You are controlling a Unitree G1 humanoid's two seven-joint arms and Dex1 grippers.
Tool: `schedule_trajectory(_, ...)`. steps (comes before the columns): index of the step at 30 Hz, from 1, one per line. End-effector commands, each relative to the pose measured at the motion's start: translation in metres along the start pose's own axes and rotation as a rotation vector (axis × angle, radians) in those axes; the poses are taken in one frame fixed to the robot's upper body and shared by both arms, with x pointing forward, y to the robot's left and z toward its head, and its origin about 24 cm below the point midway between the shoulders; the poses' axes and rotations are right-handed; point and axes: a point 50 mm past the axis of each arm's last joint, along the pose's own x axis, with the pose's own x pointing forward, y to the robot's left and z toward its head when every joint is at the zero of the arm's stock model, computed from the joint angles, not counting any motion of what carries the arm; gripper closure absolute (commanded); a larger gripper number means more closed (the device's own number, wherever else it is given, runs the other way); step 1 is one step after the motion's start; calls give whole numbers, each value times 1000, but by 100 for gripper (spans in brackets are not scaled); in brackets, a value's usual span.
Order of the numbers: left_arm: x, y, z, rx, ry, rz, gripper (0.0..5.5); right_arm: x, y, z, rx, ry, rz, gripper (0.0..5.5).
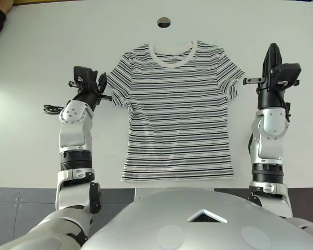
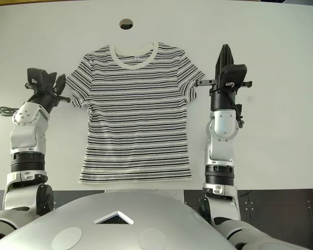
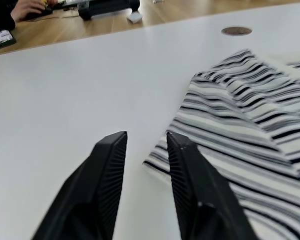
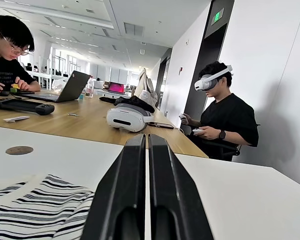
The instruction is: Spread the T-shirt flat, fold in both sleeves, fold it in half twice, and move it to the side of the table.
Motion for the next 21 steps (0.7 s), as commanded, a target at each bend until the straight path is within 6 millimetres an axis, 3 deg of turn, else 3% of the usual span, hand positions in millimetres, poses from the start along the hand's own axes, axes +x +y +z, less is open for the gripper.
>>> schedule_trajectory(1,7,-4,1,41,78,-30,337,0,4,4,-2,0,5,540)
schedule_trajectory(3,9,-6,0,34,120,-43,316,-1,6,5,-5,-2,7,540)
schedule_trajectory(11,18,-12,-10,-96,304,-108,316,-6,14,12,-15,-10,30,540)
schedule_trajectory(21,15,-4,-11,-144,332,-86,484,-4,16,22,10,-53,16,540)
